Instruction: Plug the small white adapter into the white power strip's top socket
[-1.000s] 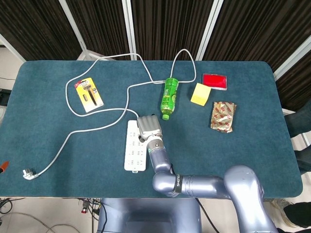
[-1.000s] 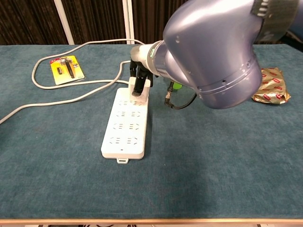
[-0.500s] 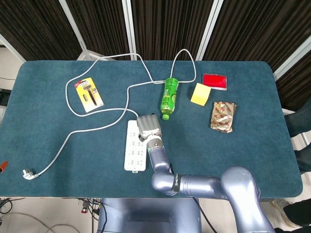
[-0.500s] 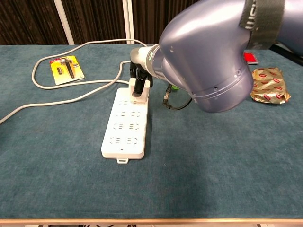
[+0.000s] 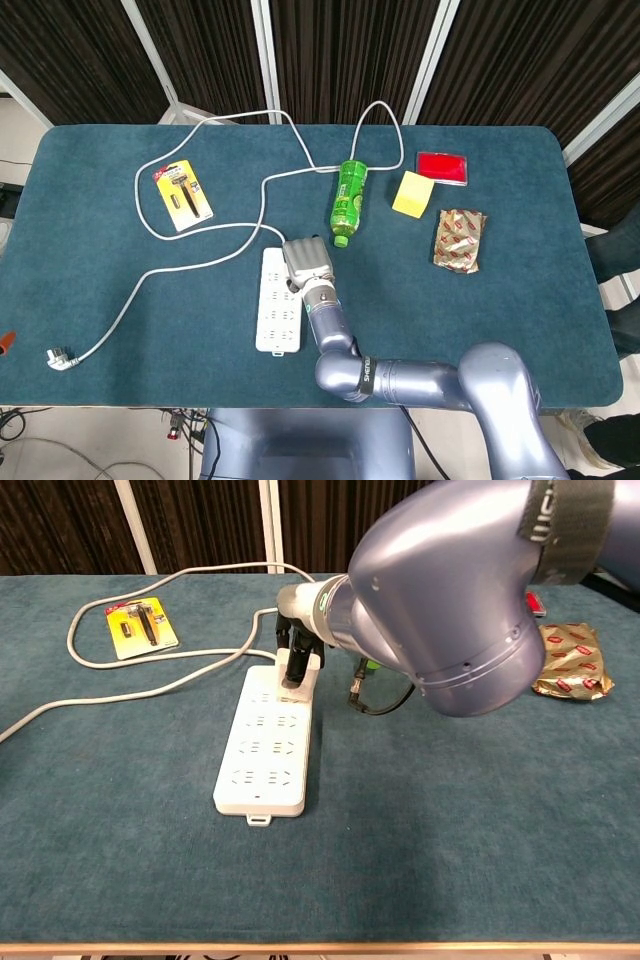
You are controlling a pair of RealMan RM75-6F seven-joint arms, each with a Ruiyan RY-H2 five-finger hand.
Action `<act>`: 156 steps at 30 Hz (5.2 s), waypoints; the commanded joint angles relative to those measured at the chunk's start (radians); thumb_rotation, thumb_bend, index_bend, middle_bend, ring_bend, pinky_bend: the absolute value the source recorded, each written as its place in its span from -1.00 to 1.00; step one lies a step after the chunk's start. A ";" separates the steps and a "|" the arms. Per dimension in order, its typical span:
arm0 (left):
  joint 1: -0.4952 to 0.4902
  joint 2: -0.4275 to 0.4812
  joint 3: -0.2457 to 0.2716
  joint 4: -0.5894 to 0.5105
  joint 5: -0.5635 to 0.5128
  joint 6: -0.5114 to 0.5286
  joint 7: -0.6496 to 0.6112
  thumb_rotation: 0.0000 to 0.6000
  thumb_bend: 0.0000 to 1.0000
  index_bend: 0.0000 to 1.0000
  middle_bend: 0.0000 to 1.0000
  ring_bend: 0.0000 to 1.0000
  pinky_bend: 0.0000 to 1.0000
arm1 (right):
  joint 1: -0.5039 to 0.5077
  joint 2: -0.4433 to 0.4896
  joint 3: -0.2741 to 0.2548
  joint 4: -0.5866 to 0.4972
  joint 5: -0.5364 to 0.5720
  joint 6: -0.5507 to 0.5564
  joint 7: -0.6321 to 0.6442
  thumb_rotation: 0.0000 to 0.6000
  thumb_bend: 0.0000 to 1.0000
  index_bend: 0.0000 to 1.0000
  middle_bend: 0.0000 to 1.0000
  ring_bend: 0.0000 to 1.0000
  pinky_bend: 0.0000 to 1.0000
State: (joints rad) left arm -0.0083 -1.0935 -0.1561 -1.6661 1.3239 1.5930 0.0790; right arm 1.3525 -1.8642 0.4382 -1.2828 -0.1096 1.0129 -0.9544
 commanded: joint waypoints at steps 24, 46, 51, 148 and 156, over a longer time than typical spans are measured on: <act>-0.002 -0.005 0.001 0.000 0.001 0.002 0.016 1.00 -0.80 -0.66 -1.00 -1.00 -1.00 | -0.010 0.016 -0.014 -0.004 -0.007 -0.020 0.005 1.00 0.02 0.43 0.17 -0.06 -0.47; -0.001 -0.003 0.000 0.000 0.000 0.002 0.009 1.00 -0.80 -0.65 -1.00 -1.00 -1.00 | 0.005 -0.022 -0.027 0.026 -0.049 -0.024 0.009 1.00 0.02 0.44 0.17 -0.06 -0.47; -0.001 -0.001 0.000 0.000 -0.001 -0.002 0.007 1.00 -0.80 -0.64 -1.00 -1.00 -1.00 | 0.011 -0.035 -0.025 0.035 -0.056 -0.021 0.008 1.00 0.02 0.44 0.17 -0.06 -0.47; 0.007 0.004 0.007 -0.009 0.013 0.011 0.002 1.00 -0.80 -0.62 -1.00 -1.00 -1.00 | -0.151 0.460 -0.091 -0.495 -0.053 0.038 0.077 1.00 -0.55 -0.53 -0.40 -0.34 -0.66; 0.006 0.002 0.008 -0.009 0.014 0.009 0.008 1.00 -0.80 -0.62 -1.00 -1.00 -1.00 | -0.154 0.467 -0.123 -0.497 -0.086 0.041 0.108 1.00 -0.05 -0.53 0.27 0.26 0.02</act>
State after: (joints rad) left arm -0.0026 -1.0917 -0.1478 -1.6755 1.3382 1.6016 0.0869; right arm 1.1980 -1.3964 0.3189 -1.7790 -0.1934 1.0525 -0.8497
